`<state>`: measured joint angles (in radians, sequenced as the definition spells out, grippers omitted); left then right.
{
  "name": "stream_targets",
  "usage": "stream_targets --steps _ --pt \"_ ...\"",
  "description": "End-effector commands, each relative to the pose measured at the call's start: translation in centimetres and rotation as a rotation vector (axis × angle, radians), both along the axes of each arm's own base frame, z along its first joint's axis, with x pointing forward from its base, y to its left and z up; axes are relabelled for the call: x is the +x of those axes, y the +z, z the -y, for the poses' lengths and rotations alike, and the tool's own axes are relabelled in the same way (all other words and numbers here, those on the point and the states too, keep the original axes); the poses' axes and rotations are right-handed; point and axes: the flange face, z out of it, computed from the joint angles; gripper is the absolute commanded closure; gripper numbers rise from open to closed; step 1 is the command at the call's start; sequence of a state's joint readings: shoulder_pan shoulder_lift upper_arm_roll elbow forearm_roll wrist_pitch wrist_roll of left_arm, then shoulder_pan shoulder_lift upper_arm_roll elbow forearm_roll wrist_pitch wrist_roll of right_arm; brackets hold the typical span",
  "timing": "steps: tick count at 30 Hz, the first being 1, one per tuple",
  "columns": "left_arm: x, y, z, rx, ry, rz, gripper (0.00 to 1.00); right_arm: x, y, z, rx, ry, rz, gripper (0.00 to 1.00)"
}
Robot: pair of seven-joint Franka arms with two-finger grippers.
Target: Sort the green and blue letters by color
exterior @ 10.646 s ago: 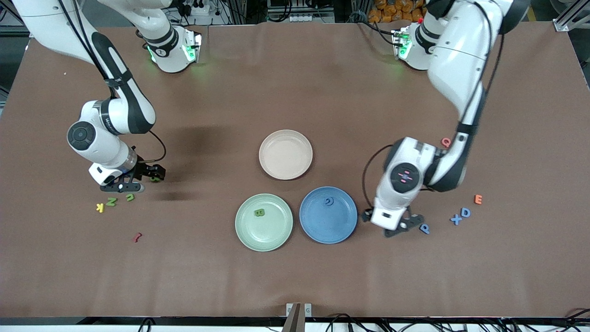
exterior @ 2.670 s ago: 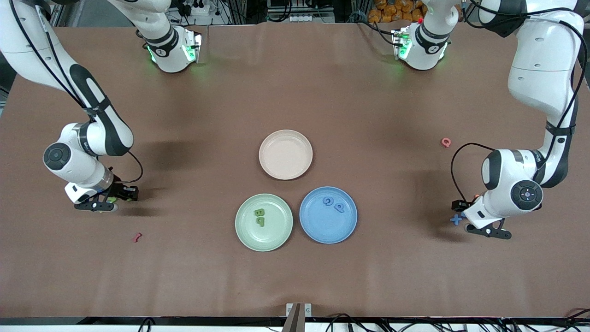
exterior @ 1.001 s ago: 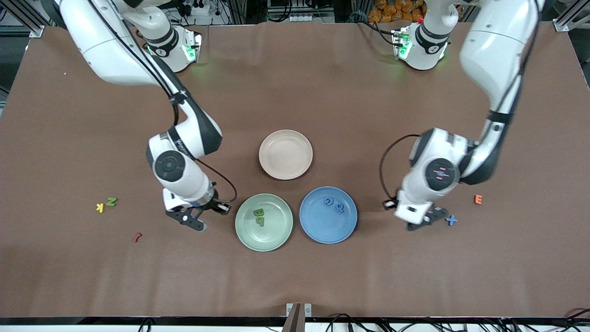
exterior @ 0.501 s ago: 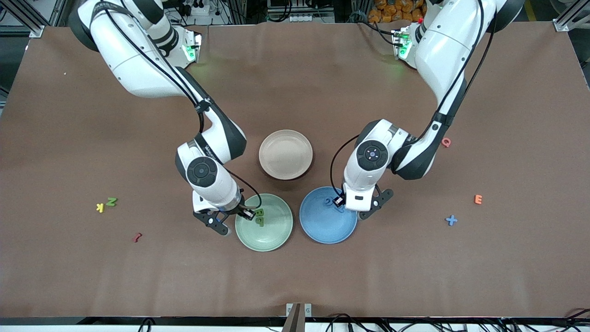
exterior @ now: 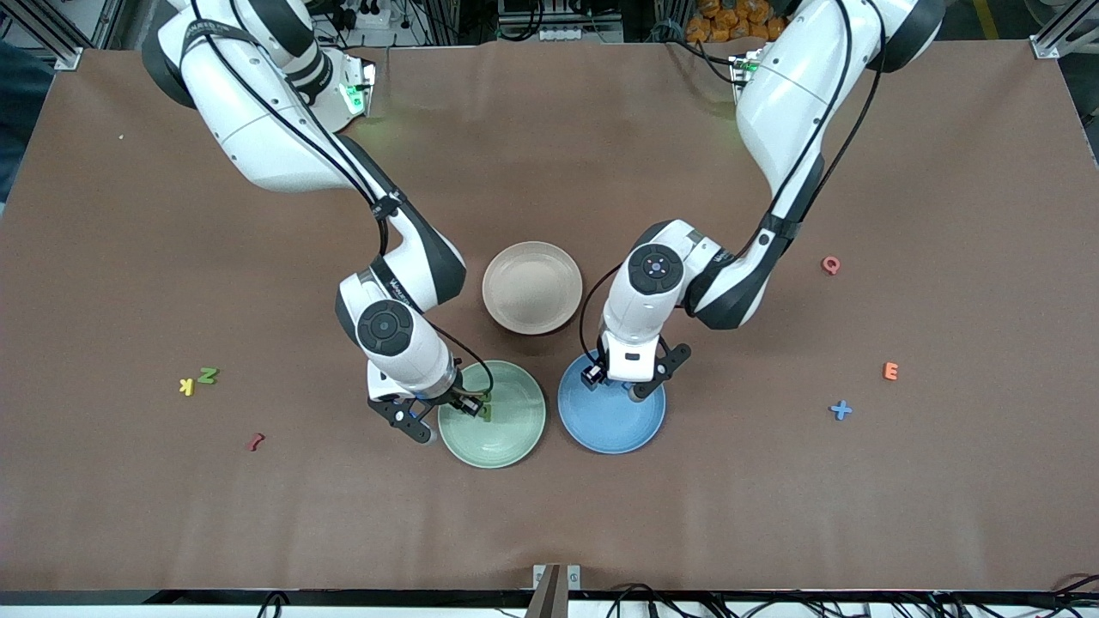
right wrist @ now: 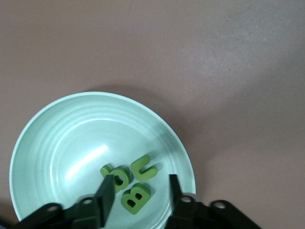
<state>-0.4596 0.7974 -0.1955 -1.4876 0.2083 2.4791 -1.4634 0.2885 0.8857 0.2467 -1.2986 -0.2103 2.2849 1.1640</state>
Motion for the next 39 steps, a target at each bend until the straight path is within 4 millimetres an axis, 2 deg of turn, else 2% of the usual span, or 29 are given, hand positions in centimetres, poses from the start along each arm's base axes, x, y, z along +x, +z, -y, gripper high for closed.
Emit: stream_targets --steps 1,2,4,5,14,17,21,28,36,39 --pt "0.8 -0.2 0.3 -0.001 0.017 0.048 0.73 0.7 1.3 0.3 -0.003 -0.019 -0.002 0.00" --pt "0.8 -0.3 0.3 0.003 0.019 0.052 0.54 0.7 1.8 0.4 -0.005 -0.017 0.000 0.00" --pt "0.9 -0.4 0.1 0.010 0.010 0.054 0.10 0.8 2.0 0.9 -0.015 -0.018 -0.014 0.00" --pt "0.9 -0.2 0.1 0.011 0.004 0.057 0.00 1.1 2.2 1.7 -0.016 -0.029 -0.020 0.00" --pt "1.3 0.2 -0.6 0.021 -0.026 0.066 0.00 1.3 6.8 6.9 -0.092 0.055 -0.107 0.00" --pt "2.3 -0.1 -2.6 0.044 -0.071 0.067 0.00 0.4 7.6 9.3 -0.113 0.110 -0.121 0.00" --pt "3.1 -1.4 -5.9 0.088 -0.139 0.040 0.00 -0.8 8.7 13.0 -0.136 0.172 -0.135 0.00" --pt "5.2 -2.7 -13.7 0.185 -0.248 -0.069 0.00 -3.1 8.8 20.8 -0.156 0.295 -0.139 0.00" --pt "8.3 0.3 -25.1 0.245 -0.390 -0.161 0.00 -5.1 6.1 30.0 -0.153 0.420 -0.109 0.00" --pt "8.9 0.8 -28.1 0.249 -0.433 -0.176 0.00 -5.5 5.1 33.1 -0.149 0.459 -0.102 0.00"
